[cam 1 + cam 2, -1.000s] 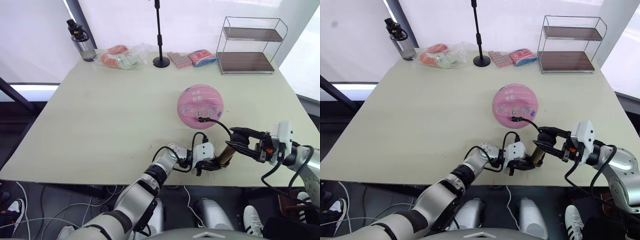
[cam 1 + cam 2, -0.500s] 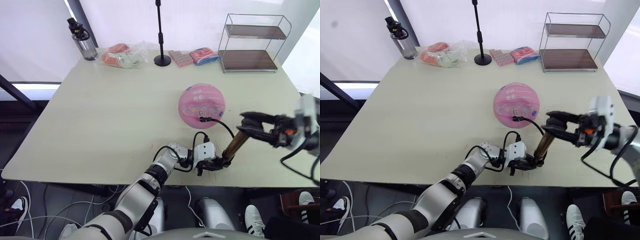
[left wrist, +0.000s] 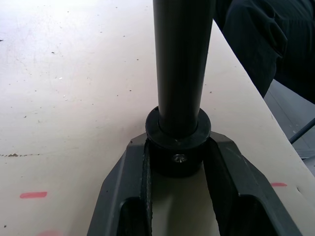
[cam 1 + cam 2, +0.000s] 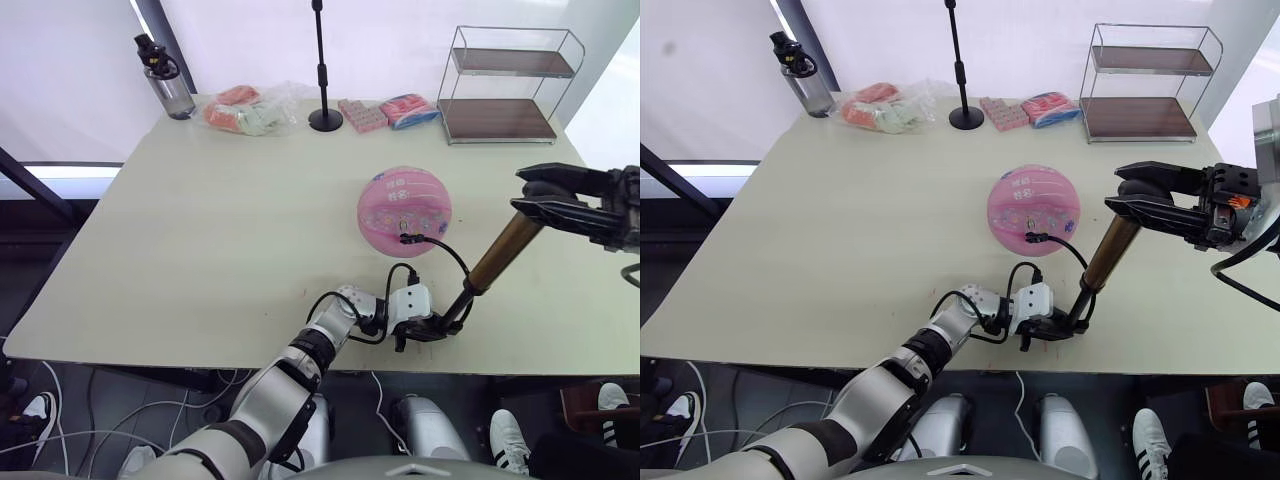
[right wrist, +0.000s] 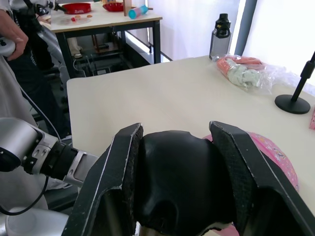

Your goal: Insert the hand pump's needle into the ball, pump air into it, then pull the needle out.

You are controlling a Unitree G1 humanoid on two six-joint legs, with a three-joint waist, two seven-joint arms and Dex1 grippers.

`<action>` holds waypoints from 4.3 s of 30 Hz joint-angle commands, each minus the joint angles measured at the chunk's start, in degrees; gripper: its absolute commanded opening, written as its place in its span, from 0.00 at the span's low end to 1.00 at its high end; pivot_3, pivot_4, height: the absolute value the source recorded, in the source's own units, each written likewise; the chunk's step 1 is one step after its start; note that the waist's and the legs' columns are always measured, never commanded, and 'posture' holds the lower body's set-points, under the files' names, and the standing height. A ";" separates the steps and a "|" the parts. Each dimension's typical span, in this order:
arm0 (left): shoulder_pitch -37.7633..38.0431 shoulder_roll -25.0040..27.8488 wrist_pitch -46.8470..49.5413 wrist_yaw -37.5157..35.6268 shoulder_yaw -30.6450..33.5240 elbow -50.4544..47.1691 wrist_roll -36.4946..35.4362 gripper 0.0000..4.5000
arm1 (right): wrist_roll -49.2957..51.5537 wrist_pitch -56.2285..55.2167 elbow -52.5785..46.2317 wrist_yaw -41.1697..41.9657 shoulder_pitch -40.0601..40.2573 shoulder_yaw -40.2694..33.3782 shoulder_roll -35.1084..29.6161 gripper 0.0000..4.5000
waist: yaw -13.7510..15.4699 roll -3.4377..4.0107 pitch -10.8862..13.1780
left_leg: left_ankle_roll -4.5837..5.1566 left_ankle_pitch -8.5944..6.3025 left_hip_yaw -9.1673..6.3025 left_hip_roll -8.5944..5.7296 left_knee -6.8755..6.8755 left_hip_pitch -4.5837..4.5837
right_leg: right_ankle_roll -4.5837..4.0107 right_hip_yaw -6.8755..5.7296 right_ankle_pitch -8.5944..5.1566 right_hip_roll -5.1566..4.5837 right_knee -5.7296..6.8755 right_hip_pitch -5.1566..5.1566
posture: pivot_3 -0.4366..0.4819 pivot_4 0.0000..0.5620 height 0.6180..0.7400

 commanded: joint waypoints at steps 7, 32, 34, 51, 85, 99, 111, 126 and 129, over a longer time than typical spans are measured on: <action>2.11 1.94 2.73 0.86 -1.09 4.01 2.62 0.22 | -7.96 -5.91 -4.54 2.50 9.97 0.51 5.40 0.38 | 0.01 -0.14 -0.09 | 0.00 0.00 -0.02 0.01 0.00 0.03 | 0.01 -0.02 0.01 0.01 0.00 0.03 | 0.48 0.27 0.93; 1.90 2.19 2.81 1.28 -1.15 4.21 2.43 0.22 | -29.06 -27.66 2.90 6.73 19.08 13.93 15.65 0.38 | -0.12 -0.37 -0.38 | -0.01 0.00 -0.03 0.08 -0.01 0.22 | -0.07 -0.02 -0.04 0.10 0.01 0.16 | 0.48 0.27 0.93; 1.93 2.11 2.92 1.30 -1.15 4.21 2.41 0.22 | -25.41 -24.86 2.16 6.67 16.97 11.04 13.66 0.38 | -0.02 -0.34 -0.33 | -0.01 0.00 -0.02 0.07 -0.01 0.19 | -0.07 -0.02 -0.04 0.08 0.01 0.15 | 0.48 0.27 0.93; 2.35 1.78 4.95 0.52 -1.05 3.49 1.99 0.22 | -2.70 -5.16 0.33 3.62 1.98 -5.39 0.24 0.38 | 0.07 -0.13 -0.03 | 0.00 0.00 -0.04 -0.01 0.00 0.04 | -0.03 -0.04 -0.02 -0.02 -0.02 0.07 | 0.48 0.27 0.93; 2.65 2.00 4.39 0.39 -1.22 3.08 2.01 0.22 | -37.66 -33.99 8.07 6.55 22.79 20.98 20.00 0.38 | -0.18 -0.42 -0.46 | -0.01 -0.01 -0.03 0.10 -0.03 0.25 | -0.04 -0.03 -0.03 0.12 -0.01 0.18 | 0.48 0.27 0.93; 2.63 2.12 3.96 0.65 -1.33 3.58 2.31 0.22 | -17.79 -20.26 0.12 6.65 13.31 5.54 10.27 0.38 | 0.16 -0.17 -0.22 | -0.01 -0.01 -0.07 0.02 -0.03 0.07 | -0.02 -0.05 -0.02 0.05 -0.02 0.08 | 0.48 0.27 0.93; 2.42 2.01 4.13 0.88 -1.63 4.14 2.62 0.22 | -3.04 -6.97 -0.53 3.47 2.74 -6.18 0.49 0.38 | 0.07 -0.11 -0.05 | 0.00 0.00 -0.03 0.00 -0.02 0.05 | -0.04 -0.03 -0.03 -0.01 -0.03 0.06 | 0.48 0.27 0.93; 2.29 1.83 5.07 1.33 -1.37 4.06 2.33 0.22 | -16.32 -13.20 -3.65 5.77 13.31 4.03 6.58 0.38 | -0.01 -0.21 -0.13 | -0.01 0.00 -0.01 0.02 -0.02 0.12 | -0.05 -0.02 -0.04 0.00 -0.03 0.12 | 0.48 0.27 0.93; 2.29 1.91 5.28 1.33 -1.29 3.93 2.27 0.22 | -19.47 -17.02 -1.29 4.52 14.25 7.35 11.47 0.38 | -0.04 -0.34 -0.21 | -0.01 0.00 -0.02 0.05 -0.02 0.16 | -0.09 -0.05 -0.06 0.03 -0.03 0.14 | 0.48 0.27 0.93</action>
